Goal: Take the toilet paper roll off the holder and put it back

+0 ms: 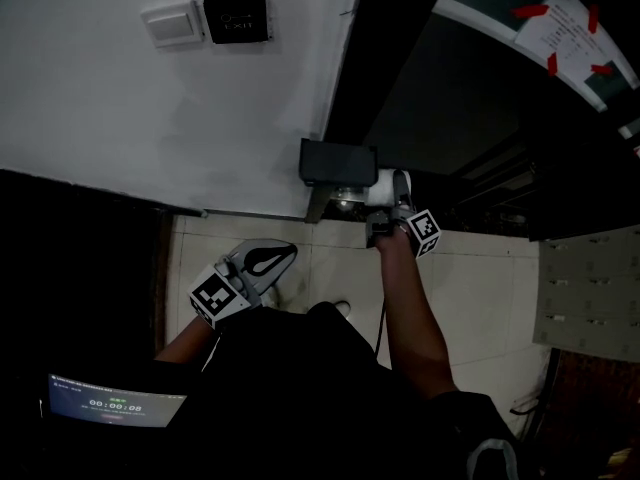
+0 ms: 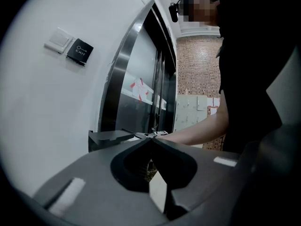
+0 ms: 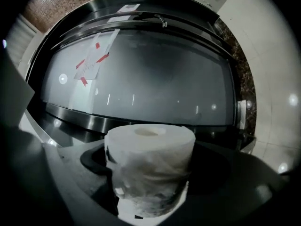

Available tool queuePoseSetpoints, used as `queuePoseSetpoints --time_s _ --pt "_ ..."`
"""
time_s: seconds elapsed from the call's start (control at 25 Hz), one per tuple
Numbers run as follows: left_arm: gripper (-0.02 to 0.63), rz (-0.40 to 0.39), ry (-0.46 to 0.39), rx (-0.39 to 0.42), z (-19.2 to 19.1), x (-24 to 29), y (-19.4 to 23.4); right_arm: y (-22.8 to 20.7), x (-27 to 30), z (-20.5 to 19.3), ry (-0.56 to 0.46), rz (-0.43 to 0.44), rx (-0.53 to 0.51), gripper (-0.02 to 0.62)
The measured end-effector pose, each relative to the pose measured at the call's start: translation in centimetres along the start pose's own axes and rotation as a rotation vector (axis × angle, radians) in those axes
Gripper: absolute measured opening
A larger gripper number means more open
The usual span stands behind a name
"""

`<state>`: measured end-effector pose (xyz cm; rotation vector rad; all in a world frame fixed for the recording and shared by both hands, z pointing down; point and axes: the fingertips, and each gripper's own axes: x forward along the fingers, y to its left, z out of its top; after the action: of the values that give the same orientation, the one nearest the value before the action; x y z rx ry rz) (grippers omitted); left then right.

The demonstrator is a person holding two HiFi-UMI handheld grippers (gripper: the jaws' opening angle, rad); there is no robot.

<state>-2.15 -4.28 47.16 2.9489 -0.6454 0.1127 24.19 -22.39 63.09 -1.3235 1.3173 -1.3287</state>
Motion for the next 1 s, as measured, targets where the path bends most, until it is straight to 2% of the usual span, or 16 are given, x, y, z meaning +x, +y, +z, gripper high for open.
queuePoseSetpoints --time_s 0.2,0.36,1.0 --pt "0.005 0.000 0.005 -0.017 0.1 0.1 -0.2 -0.2 -0.1 -1.2 0.008 0.017 0.074 0.459" --pt "0.005 -0.001 0.011 -0.028 0.3 0.2 -0.4 -0.1 -0.1 -1.9 0.020 0.022 0.090 0.459" --pt "0.005 0.002 0.005 -0.030 0.3 0.0 -0.4 0.1 0.5 -6.2 0.075 0.041 0.090 0.459"
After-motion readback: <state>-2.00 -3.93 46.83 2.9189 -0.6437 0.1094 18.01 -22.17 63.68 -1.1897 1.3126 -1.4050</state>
